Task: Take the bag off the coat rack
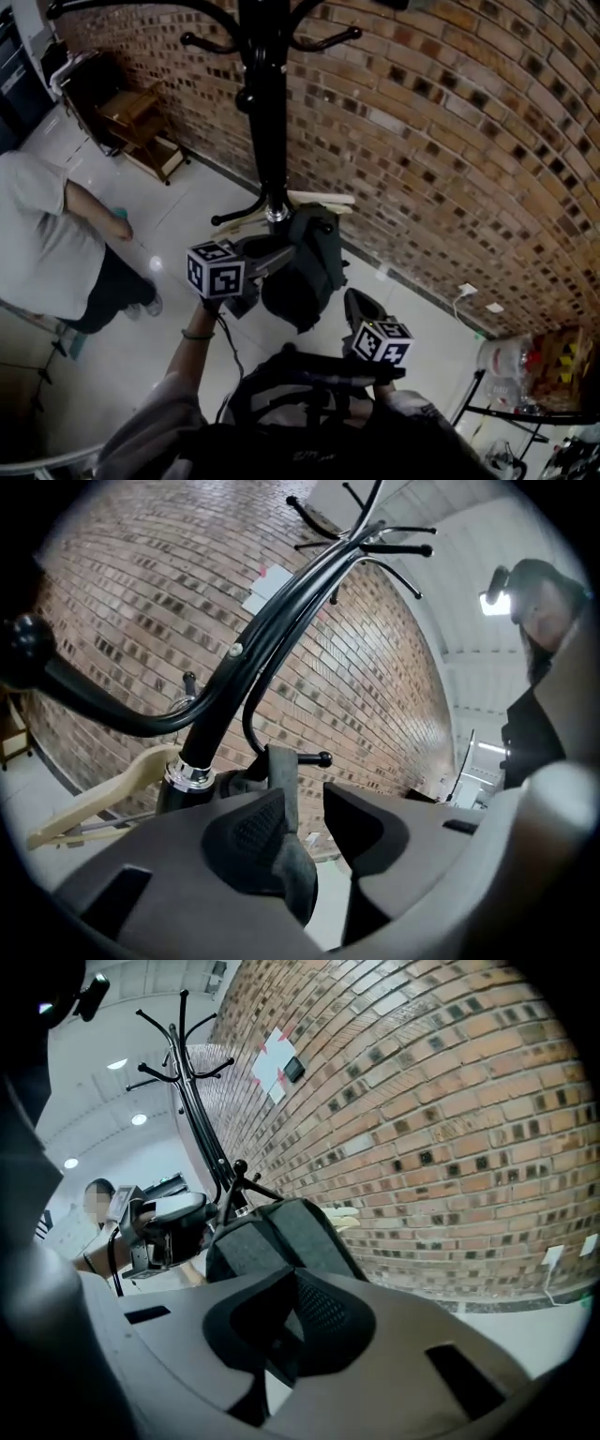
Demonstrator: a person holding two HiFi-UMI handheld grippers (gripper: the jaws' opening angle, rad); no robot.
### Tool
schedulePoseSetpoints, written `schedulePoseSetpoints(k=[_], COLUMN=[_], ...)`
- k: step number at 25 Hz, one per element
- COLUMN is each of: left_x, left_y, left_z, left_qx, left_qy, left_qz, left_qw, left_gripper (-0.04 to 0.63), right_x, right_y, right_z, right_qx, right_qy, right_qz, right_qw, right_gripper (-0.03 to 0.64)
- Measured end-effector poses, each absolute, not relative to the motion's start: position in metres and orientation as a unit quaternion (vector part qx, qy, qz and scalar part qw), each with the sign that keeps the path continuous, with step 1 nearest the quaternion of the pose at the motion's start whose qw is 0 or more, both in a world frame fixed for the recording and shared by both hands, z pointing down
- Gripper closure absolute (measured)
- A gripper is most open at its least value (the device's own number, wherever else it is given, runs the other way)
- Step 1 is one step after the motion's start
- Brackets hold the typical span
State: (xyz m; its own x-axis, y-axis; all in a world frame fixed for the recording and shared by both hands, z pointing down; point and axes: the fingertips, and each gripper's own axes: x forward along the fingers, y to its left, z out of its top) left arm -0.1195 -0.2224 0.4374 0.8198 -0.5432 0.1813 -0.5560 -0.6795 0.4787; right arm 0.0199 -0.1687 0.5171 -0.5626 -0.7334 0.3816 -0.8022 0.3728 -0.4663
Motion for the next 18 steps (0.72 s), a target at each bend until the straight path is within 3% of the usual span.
schedulePoseSetpoints(k=[11,18], left_x=[-0.122,-0.109], left_y=[-0.238,-0.250], left_z=[0.435,0.443], left_qx=[0.936,0.942], left_qy=[-0.237,-0.209], left_qz=[0.032,0.058], left_qw=[0.259,0.257], left_gripper=[0.454,0.454], right_x=[0.016,0.011], right_y=[-0.195,-0.210], right_z=[0.528,0.530], right_qx=[0.497,0.507], right_qy=[-0.811,-0.810], right_qz=[0.306,0.282], right_qw=[0.051,0.085], right_gripper=[0.607,0.607])
